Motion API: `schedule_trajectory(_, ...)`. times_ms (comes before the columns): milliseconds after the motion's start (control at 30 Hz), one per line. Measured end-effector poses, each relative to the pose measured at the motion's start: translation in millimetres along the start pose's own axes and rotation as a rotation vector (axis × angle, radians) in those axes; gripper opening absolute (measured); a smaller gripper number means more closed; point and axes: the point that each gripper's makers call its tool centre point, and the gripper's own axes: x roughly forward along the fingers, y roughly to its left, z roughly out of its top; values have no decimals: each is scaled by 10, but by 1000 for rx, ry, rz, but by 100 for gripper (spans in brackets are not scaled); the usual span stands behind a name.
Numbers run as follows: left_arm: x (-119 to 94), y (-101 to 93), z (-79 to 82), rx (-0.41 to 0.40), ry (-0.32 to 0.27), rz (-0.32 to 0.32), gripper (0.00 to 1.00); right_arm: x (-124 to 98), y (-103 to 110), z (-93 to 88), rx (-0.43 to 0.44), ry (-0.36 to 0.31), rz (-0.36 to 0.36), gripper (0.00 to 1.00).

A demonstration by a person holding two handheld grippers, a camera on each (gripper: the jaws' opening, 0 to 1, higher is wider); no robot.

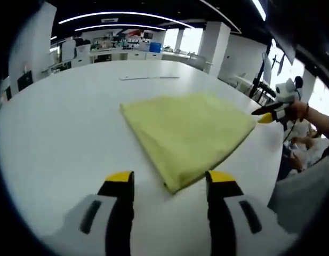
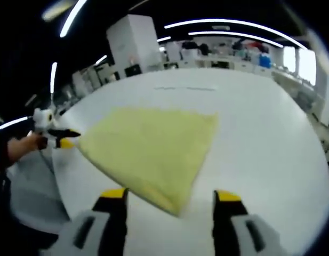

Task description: Fold the garment on the visible template until the final outline fits inside the template.

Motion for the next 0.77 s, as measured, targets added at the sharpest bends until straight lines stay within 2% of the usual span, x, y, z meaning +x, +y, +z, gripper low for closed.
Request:
schedule_trajectory(200, -192, -98, 289, 24, -68, -6, 73, -218, 280, 300, -43, -60, 43, 86)
schedule_trajectory(400, -352, -175, 404, 15, -102, -2, 87, -422, 407, 475, -76, -101, 47, 95)
schedule_trajectory(533, -441, -198, 422, -5, -107, 4, 94, -553, 459, 511, -99, -109, 42, 99)
schedule_trajectory(700, -559, -229, 477, 2, -128, 32, 99, -712, 518, 487, -106, -118, 31, 99)
schedule_trajectory(767, -588, -147, 458, -5, -128, 31, 99, -748, 528, 471, -106, -119, 25, 99)
